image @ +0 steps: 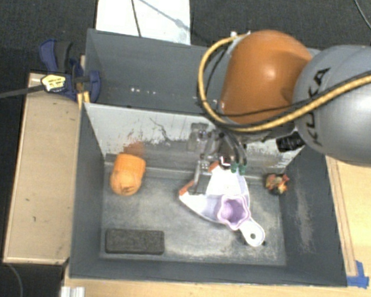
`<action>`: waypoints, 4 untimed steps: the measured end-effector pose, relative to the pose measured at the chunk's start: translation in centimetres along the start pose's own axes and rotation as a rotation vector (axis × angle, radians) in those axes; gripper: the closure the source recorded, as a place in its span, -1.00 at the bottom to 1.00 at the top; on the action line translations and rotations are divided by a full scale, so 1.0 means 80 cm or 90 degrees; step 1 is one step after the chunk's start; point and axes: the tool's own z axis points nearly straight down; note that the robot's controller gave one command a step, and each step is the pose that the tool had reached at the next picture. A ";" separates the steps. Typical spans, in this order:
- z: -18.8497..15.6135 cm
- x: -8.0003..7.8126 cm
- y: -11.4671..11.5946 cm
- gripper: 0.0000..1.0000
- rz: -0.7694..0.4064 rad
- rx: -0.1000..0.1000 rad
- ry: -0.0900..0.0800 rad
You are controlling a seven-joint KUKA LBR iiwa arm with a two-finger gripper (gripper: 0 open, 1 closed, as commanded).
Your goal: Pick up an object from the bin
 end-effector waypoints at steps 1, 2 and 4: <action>-0.006 -0.002 -0.001 -1.00 0.002 -0.001 -0.005; 0.038 0.019 -0.050 -1.00 0.008 -0.002 -0.009; 0.155 0.005 -0.134 -1.00 0.003 0.000 -0.002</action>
Offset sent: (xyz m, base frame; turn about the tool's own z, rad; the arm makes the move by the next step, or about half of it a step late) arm -0.0395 -0.1014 -0.0819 0.0378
